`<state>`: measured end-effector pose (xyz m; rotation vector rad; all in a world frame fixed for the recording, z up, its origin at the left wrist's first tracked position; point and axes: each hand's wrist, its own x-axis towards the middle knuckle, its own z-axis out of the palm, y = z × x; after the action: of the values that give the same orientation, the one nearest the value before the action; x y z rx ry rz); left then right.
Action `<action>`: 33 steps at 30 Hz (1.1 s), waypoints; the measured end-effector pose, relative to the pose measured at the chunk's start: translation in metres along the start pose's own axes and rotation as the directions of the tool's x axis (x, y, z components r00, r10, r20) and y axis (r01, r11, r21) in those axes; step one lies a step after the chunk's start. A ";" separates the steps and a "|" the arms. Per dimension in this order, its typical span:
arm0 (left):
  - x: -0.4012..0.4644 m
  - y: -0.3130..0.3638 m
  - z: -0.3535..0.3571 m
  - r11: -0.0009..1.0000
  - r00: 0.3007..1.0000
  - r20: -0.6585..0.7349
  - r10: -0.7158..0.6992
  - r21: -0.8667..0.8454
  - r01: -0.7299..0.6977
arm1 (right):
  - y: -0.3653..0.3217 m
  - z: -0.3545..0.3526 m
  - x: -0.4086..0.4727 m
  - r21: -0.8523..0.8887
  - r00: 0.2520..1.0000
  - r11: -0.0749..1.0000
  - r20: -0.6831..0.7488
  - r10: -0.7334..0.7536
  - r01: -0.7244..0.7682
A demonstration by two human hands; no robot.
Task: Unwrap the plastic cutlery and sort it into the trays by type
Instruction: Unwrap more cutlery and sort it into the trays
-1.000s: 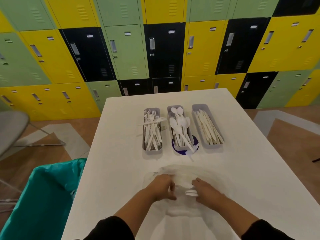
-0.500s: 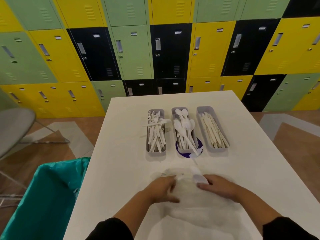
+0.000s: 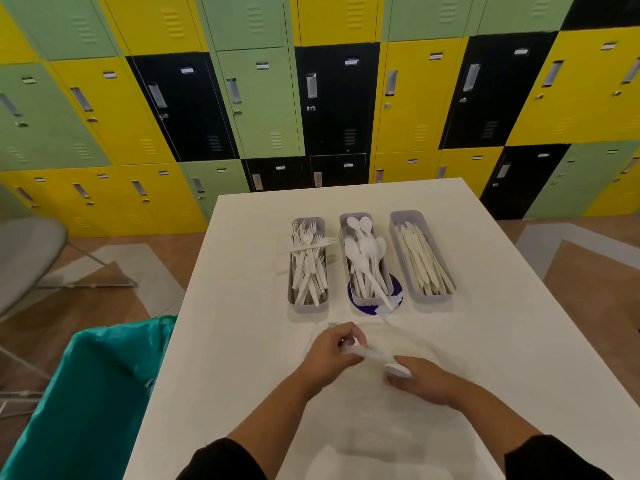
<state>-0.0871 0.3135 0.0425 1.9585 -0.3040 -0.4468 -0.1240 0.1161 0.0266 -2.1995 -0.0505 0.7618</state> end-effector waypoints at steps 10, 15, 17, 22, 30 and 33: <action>0.009 -0.001 -0.014 0.944 0.988 0.010 0.152 0.295 -0.148 | -0.014 -0.011 -0.009 0.391 0.993 0.912 0.058 0.107 -0.122; 0.008 0.011 -0.005 0.997 0.999 0.040 -0.033 0.073 0.030 | -0.017 -0.009 -0.013 0.353 0.995 0.932 0.082 0.064 -0.089; 0.008 0.012 0.001 0.990 0.990 -0.040 -0.138 0.013 0.139 | -0.018 -0.006 -0.012 0.297 0.995 0.952 0.085 0.043 -0.067; 0.006 0.009 0.009 0.878 0.923 -0.079 -0.376 -0.350 0.327 | -0.010 0.004 -0.004 0.321 0.990 0.946 -0.106 0.089 -0.050; 0.007 -0.003 0.006 0.954 0.972 -0.133 -0.195 0.206 0.219 | -0.008 -0.002 -0.002 0.596 0.943 0.796 -0.314 0.108 0.107; 0.007 -0.008 0.006 0.891 0.985 -0.084 -0.149 0.421 0.171 | -0.011 -0.009 -0.004 0.586 0.942 0.797 -0.327 0.069 0.146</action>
<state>-0.0834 0.3091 0.0321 2.4348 -0.2210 -0.4656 -0.1204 0.1166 0.0415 -1.6639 0.2851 0.3001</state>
